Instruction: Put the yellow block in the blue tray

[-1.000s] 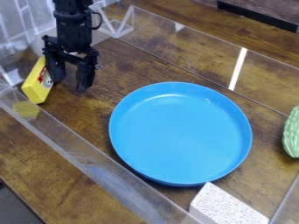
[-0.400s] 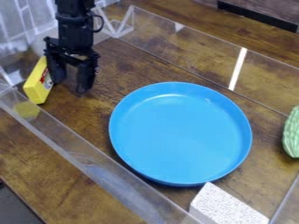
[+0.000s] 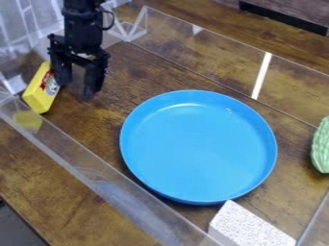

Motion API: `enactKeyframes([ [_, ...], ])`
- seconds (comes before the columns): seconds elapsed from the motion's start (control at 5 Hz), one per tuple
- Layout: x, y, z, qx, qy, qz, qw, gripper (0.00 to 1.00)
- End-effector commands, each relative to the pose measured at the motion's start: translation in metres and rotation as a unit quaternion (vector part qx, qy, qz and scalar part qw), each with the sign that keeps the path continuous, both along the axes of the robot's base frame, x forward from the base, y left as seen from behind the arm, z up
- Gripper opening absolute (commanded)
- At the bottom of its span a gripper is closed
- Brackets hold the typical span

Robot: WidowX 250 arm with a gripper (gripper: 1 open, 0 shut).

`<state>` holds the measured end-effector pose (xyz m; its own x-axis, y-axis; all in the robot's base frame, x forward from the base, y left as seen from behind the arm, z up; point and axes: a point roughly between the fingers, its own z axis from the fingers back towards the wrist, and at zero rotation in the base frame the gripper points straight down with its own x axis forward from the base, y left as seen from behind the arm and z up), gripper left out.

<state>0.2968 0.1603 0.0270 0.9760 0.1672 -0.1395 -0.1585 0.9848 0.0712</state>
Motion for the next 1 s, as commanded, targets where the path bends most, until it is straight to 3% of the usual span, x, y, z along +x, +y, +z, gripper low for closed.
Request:
enactKeyframes([
  [0.0,0.005,0.024,0.012,0.017,-0.021,-0.014,0.9995,1.0],
  [0.2,0.006,0.038,0.01,0.021,-0.022,-0.038,0.9988,1.0],
  [0.4,0.005,0.045,0.012,0.025,-0.022,-0.036,0.9988,1.0],
  [0.8,0.008,0.038,0.018,0.034,-0.022,-0.036,0.9985,1.0],
])
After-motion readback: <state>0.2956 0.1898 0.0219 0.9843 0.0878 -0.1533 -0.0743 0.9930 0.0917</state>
